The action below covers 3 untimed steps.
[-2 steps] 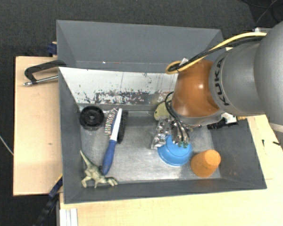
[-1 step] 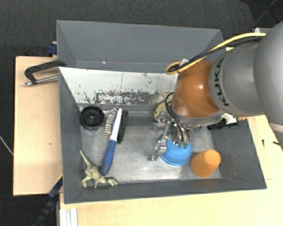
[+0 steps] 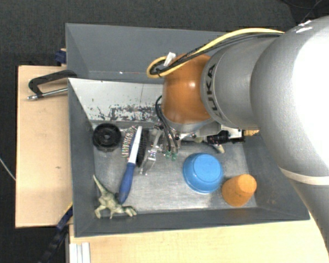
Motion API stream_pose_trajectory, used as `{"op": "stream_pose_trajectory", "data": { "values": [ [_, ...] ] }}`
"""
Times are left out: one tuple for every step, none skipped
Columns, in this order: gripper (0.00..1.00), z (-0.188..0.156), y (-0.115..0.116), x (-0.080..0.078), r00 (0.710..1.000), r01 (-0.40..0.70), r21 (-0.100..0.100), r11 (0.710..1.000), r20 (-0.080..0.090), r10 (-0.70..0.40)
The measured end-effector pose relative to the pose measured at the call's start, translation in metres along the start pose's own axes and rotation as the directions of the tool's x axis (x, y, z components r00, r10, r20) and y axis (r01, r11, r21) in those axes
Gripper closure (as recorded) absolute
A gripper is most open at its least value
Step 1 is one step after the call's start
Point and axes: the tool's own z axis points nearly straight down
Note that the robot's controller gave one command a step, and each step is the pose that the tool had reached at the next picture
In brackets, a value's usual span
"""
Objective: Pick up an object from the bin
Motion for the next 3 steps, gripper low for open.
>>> {"op": "stream_pose_trajectory", "data": {
  "values": [
    [0.00, 0.028, 0.043, -0.015, 0.992, -0.130, 0.031, 0.991, -0.002, 0.130],
    [0.00, -0.009, 0.087, 0.002, 0.984, 0.178, 0.020, 0.984, 0.005, -0.178],
    [0.00, -0.003, 0.065, 0.051, 0.846, 0.533, 0.017, 0.846, 0.010, -0.533]
  ]
}}
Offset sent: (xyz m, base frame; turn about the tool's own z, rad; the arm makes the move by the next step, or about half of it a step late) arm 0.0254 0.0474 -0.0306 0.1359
